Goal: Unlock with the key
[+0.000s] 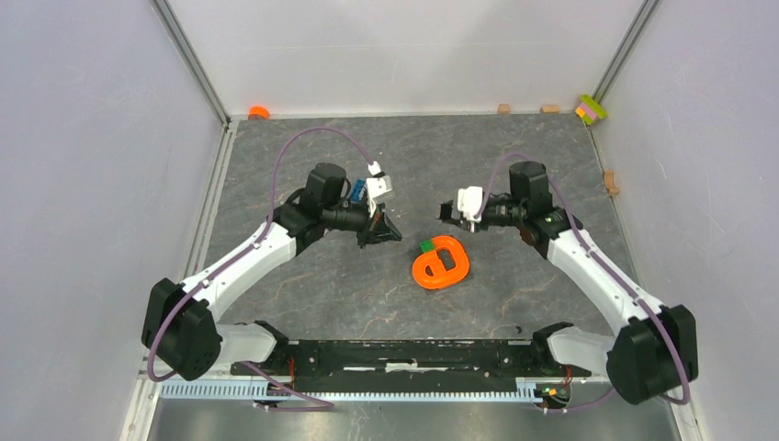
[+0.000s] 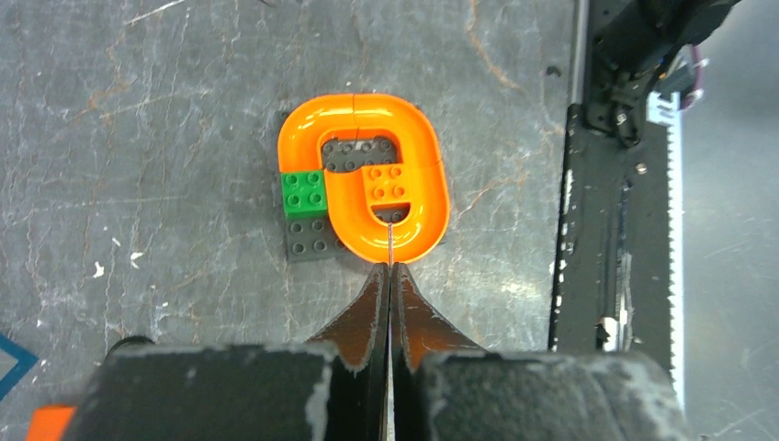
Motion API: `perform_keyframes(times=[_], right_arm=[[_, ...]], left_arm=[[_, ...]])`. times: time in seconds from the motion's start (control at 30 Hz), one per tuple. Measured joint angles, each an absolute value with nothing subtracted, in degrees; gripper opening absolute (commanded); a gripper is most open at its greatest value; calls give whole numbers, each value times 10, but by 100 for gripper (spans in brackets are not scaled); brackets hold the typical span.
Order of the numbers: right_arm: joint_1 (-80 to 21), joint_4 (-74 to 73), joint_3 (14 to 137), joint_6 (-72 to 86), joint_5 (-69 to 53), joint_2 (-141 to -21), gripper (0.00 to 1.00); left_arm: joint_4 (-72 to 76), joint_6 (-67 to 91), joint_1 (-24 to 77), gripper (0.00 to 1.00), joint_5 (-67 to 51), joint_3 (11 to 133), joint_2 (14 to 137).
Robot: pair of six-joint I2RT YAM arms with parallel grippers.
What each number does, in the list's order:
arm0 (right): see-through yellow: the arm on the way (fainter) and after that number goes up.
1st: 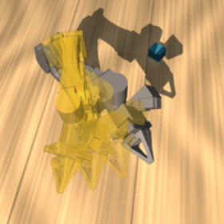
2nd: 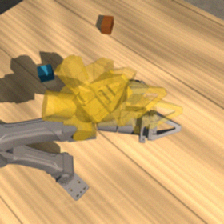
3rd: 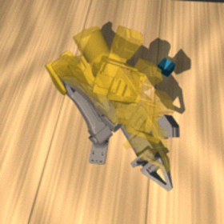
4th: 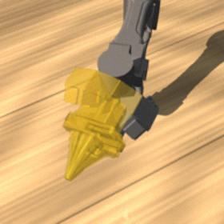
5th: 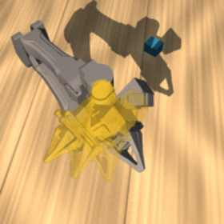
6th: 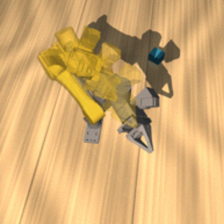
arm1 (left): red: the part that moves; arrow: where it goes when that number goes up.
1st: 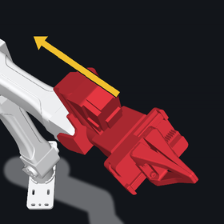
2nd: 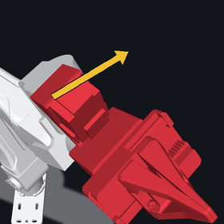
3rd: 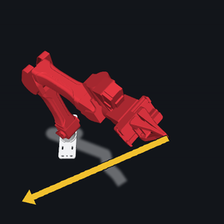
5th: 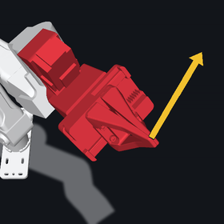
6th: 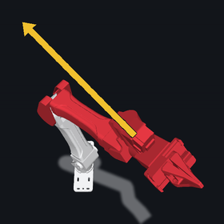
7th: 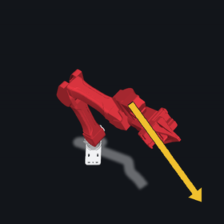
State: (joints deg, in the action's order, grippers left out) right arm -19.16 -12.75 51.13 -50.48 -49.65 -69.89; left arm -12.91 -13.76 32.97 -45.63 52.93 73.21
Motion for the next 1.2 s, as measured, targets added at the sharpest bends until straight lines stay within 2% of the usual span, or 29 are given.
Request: perform_keyframes(times=[0.17, 0.63, 1.2], right_arm=[[-206, -138, 461, -541, -536, -632, 0], [-229, -192, 456, -646, -572, -551, 0], [-232, -203, 441, -673, -562, -546, 0]], left_arm=[[-174, -121, 327, 2, -502, 581, 737], [-231, -56, 333, 2, -573, 610, 738], [-282, 78, 368, 2, -552, 736, 834]])
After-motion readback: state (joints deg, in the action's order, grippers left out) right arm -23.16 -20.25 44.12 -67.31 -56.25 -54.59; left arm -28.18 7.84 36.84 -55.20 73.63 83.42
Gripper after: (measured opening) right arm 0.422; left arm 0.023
